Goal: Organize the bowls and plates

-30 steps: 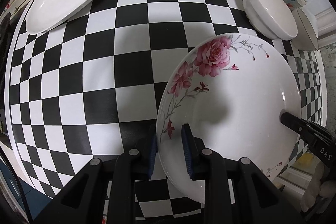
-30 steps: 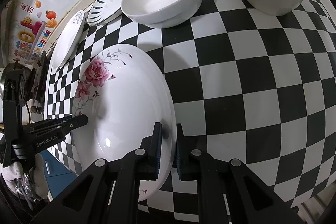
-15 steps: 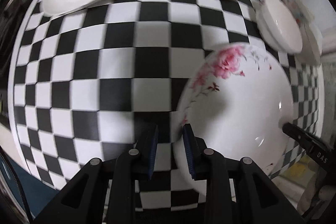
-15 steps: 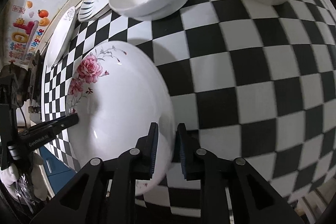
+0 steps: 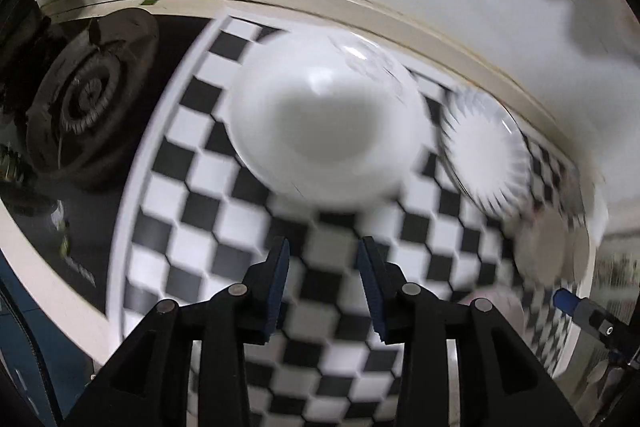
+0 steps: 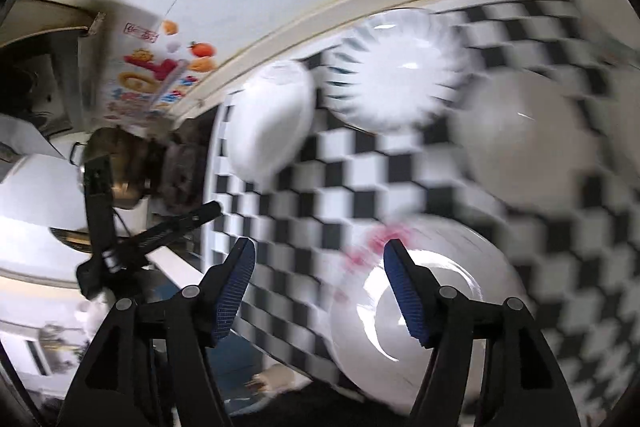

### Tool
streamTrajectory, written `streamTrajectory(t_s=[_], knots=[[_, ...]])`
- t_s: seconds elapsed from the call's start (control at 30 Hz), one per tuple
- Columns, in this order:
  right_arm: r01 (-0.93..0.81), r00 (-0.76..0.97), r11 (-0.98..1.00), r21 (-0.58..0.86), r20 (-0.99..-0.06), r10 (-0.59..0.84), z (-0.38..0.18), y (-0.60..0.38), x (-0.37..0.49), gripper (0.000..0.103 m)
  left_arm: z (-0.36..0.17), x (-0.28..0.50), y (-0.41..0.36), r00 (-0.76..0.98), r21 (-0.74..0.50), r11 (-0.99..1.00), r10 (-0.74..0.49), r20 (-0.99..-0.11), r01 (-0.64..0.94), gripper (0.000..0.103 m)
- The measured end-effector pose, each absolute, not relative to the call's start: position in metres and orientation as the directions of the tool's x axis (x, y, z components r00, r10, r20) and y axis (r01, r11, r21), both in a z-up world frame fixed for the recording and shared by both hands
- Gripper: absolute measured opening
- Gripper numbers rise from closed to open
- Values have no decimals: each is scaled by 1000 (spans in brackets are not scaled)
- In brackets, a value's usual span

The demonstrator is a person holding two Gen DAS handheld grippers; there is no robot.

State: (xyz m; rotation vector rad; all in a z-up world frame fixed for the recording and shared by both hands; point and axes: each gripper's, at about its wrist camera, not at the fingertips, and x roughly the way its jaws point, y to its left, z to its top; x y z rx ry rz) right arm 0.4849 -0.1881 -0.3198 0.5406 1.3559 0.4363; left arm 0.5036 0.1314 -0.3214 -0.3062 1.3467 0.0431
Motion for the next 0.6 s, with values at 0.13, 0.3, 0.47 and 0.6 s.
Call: streamTrajectory(t_s=[0.13, 0.3, 0.47, 0.6], knots=[[68, 87, 799, 597, -801, 592, -361, -135, 548, 69, -349, 553, 175, 176, -202, 949, -162, -971, -240, 33], [166, 48, 819, 550, -834, 550, -414, -103, 596, 65, -392, 610, 208, 91, -184, 955, -167, -982, -232, 33], [236, 46, 827, 511, -856, 515, -444, -92, 624, 63, -416, 649, 209, 40, -158, 978, -154, -987, -137, 33], [263, 53, 822, 505, -859, 510, -456, -86, 637, 56, -424, 666, 207, 29, -194, 977, -192, -981, -90, 34]])
